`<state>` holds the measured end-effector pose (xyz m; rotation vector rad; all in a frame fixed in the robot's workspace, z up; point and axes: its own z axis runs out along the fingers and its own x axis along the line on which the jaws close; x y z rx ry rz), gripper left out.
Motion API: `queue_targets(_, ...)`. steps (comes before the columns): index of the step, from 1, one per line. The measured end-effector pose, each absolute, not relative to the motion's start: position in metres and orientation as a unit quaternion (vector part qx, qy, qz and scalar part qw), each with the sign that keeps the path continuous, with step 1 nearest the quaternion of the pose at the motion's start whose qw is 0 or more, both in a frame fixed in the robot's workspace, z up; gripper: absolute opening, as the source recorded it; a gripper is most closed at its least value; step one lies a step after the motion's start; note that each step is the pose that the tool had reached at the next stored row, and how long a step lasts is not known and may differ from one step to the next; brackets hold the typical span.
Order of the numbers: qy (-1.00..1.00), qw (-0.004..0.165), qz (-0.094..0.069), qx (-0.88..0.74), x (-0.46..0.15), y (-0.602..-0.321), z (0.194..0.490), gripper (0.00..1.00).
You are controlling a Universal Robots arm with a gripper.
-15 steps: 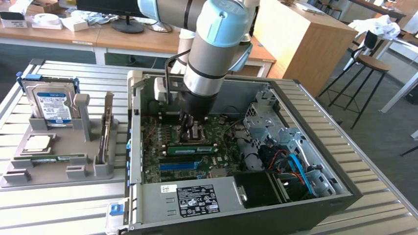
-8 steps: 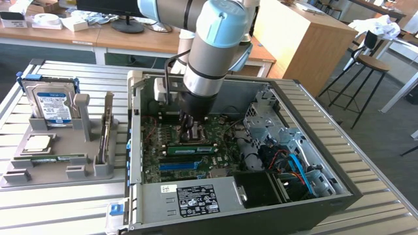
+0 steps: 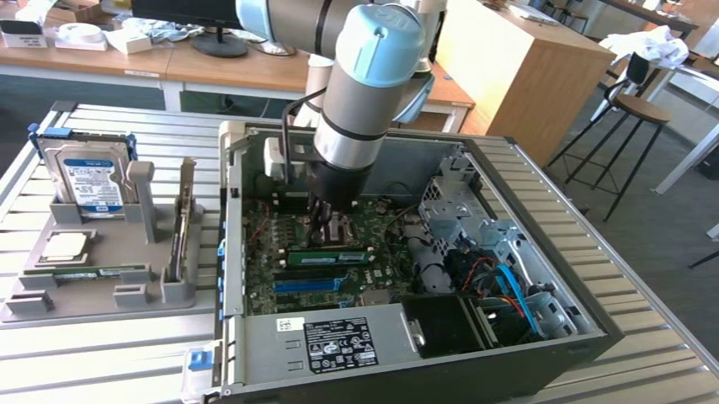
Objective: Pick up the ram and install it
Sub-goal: 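Press down the ram until it locks into place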
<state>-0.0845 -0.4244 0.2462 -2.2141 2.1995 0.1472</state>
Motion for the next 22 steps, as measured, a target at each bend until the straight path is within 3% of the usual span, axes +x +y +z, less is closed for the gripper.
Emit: queue_targets(22, 0.704, 0.011, 0.047, -0.709, -0.085, -0.424, 0.234, 0.1)
